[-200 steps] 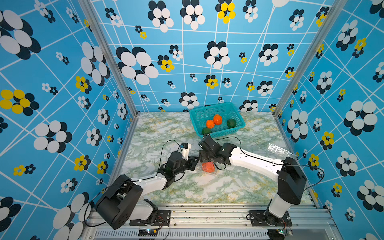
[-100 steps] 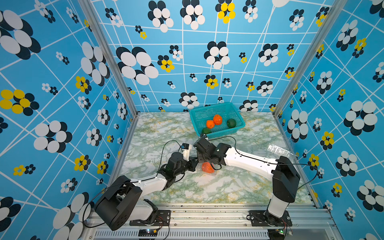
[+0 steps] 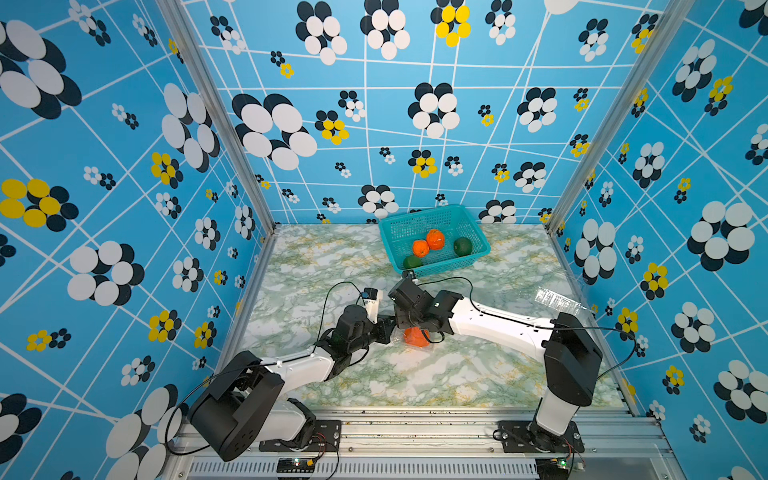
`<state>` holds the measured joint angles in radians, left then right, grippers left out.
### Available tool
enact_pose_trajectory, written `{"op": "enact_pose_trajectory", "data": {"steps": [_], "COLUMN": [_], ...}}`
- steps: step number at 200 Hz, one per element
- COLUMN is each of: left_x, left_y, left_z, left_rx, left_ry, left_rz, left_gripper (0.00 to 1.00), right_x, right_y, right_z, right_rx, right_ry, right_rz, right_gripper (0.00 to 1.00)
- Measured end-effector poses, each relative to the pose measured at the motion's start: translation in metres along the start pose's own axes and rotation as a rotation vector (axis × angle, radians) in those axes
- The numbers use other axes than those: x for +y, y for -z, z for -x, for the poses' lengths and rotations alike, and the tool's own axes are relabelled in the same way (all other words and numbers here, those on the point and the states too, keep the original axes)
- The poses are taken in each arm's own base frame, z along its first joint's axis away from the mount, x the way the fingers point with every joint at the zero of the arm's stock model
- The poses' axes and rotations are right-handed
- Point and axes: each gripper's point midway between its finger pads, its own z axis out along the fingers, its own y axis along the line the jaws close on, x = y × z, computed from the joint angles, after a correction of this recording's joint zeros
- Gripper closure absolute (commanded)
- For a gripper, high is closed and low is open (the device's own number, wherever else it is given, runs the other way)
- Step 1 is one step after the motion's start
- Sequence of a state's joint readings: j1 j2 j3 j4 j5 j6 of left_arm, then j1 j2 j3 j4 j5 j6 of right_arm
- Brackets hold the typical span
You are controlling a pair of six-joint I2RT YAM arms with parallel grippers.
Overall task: Take oranges out of containers
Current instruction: Open the packing box at the center of the board.
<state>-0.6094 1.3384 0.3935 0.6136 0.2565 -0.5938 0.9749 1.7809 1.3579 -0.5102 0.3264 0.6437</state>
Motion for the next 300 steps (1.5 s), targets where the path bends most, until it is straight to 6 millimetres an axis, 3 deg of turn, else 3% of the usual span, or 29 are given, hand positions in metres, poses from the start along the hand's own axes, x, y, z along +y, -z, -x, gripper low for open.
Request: {"op": "enact_pose_trajectory", "data": {"steps": [73, 101, 146, 300], "left_x": [0.004, 0.005, 0.007, 0.012], "left_y": [0.001, 0.003, 0.004, 0.004], "left_z": [-0.001, -0.001, -0.003, -0.008], "left_rx": [0.001, 0.005, 0.010, 0.032], "left_ry": [-0.001, -0.008, -0.010, -0.006], "left_rz": [0.021, 0.034, 0.043, 0.067], "left_gripper": [1.00, 1.00, 1.00, 1.00], "right_x": [0.005, 0.010, 0.015, 0.017], "right_y": [-0.005, -0.006, -0.005, -0.017], "right_z": [0.002, 0.005, 0.008, 0.002], "right_rx": [0.021, 0.027, 0.026, 0.060], "right_ry": [0.012, 0.025, 0.039, 0.054], "right_rz": [-0.008, -0.009, 0.002, -0.014], "right_gripper": [0.52, 0.71, 0.77, 0.69]}}
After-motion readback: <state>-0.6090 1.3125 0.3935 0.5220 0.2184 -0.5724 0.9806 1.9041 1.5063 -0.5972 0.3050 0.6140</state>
